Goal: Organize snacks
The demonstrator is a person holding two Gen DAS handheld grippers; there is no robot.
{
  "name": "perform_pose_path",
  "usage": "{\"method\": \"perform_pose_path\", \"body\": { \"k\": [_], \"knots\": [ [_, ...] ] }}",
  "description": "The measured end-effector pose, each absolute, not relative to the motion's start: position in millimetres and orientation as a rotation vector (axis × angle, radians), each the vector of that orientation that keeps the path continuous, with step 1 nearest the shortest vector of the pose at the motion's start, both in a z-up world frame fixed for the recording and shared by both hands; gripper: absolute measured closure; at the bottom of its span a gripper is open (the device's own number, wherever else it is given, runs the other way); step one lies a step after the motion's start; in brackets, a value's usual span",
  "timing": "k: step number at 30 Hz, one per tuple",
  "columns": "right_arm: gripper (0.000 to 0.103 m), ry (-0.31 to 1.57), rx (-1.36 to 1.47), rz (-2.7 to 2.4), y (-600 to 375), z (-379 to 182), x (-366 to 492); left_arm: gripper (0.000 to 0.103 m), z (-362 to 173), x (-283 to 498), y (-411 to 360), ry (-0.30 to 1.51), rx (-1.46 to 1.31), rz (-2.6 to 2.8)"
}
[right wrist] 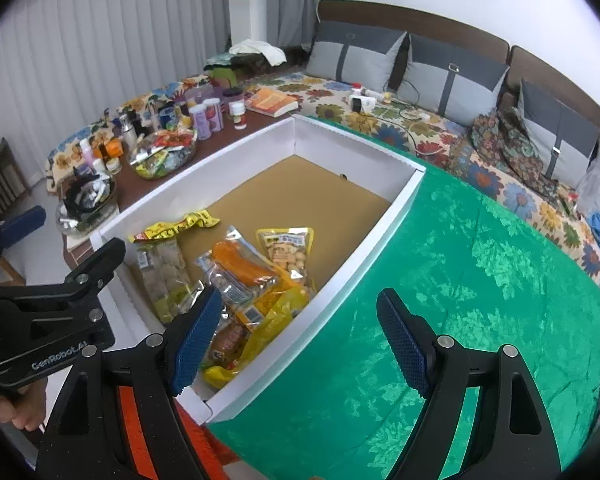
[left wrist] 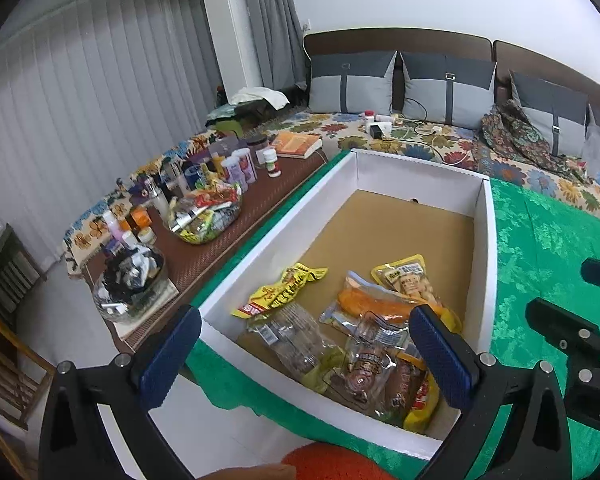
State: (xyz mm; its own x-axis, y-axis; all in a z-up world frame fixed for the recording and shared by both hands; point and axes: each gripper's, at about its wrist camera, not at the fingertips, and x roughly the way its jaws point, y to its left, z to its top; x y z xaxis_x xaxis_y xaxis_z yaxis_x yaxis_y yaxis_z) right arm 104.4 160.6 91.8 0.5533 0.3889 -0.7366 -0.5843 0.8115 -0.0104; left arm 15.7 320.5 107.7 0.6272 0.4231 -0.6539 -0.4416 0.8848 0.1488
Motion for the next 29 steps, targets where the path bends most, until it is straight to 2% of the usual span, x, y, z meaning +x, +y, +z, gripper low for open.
{"method": "perform_pose_path", "body": {
  "k": [29],
  "knots": [
    [0.02, 0.83, -0.269, 0.61, 174, 96, 105, 0.0, 109, 12, 334, 0.767, -0.126, 0.461]
  ]
}}
